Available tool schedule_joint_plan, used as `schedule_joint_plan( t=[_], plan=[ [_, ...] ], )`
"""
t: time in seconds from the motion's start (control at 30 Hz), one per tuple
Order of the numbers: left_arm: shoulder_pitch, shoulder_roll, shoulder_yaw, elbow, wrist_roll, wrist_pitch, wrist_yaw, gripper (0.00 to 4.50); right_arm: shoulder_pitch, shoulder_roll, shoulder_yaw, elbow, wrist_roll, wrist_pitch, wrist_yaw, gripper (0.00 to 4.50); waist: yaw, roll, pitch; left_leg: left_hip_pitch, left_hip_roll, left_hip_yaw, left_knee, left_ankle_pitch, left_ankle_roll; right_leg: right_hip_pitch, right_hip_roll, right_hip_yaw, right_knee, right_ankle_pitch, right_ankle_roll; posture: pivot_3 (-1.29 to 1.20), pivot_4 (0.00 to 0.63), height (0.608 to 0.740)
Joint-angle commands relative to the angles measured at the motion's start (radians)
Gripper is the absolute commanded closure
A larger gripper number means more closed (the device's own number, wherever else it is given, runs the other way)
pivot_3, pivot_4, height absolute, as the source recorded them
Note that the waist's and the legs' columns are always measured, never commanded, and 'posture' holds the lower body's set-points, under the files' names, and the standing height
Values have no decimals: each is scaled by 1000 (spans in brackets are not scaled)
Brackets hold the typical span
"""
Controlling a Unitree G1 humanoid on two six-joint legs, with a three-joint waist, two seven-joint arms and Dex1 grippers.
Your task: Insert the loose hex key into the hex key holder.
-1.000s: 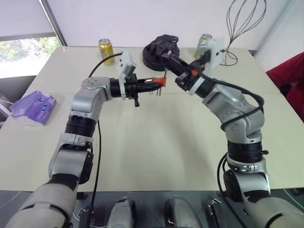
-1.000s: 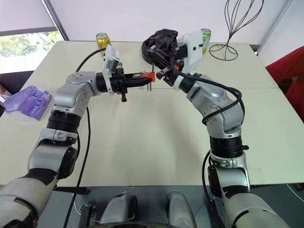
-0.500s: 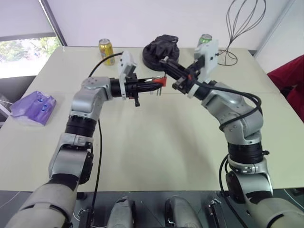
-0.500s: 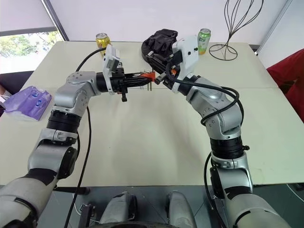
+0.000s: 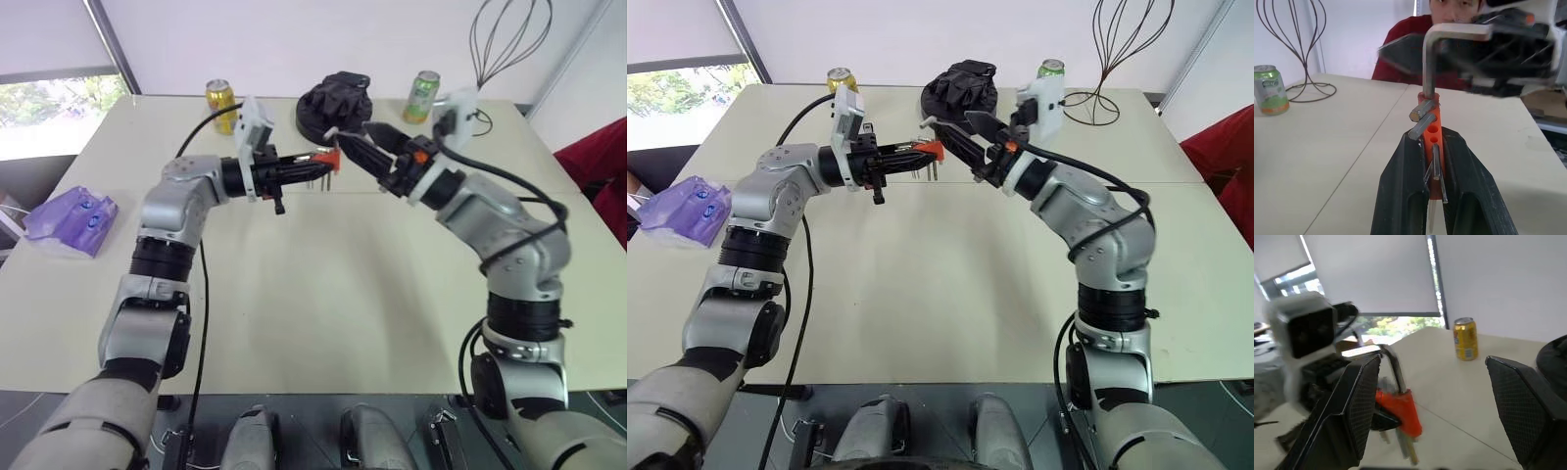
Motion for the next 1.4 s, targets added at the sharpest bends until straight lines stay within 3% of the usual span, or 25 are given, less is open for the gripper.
schedule_joint_plan(
  t=[0.03,0.37,0.57,0.67,0.77,0.97,1.13,1.27,1.4],
  plan=[
    [-26,12,10,6,10,-18,-3,4500,16,-31,-93,-45,61,40,-56,965,0,0,0,0,0,0,0,0,1,0,0,0,0,0,0,0,150,740],
    [19,21,38,-65,-39,118,23,4500,89,-48,-121,-115,85,49,-122,965,-1,0,0,0,0,0,0,-1,1,0,0,0,0,0,0,0,150,740],
    [93,15,159,-73,-192,569,216,4500,171,-62,-59,-159,25,16,-107,965,-4,0,0,0,0,-1,0,-1,2,0,0,0,0,0,0,0,150,740],
    [135,29,182,-52,-219,708,263,4500,193,-41,-36,-154,1,-14,-110,965,-5,0,0,0,0,-2,0,-1,2,0,0,0,1,0,0,0,150,740],
    [139,45,202,34,-196,717,302,4500,205,-17,-13,-152,-19,-38,-118,965,-3,0,0,0,0,-2,0,-1,1,0,0,0,1,0,0,0,150,740],
    [171,105,128,226,-72,542,256,4500,213,17,7,-140,-46,-72,-127,965,-2,0,0,0,0,-1,0,1,-1,0,0,0,1,0,0,0,150,740],
    [159,116,94,321,-8,449,207,2310,214,24,14,-132,-60,-85,-120,910,2,0,0,0,0,-1,0,0,-1,0,0,0,0,0,0,0,150,740],
    [158,134,72,358,68,332,253,240,213,22,14,-126,-65,-89,-113,910,0,0,0,2,0,-1,0,0,1,1,0,0,0,0,0,0,150,740],
    [211,206,28,283,162,186,284,110,231,15,11,-140,-68,-85,-112,910,-13,0,0,8,0,0,-2,-1,2,3,1,4,1,0,-1,0,150,740]
  ],
)
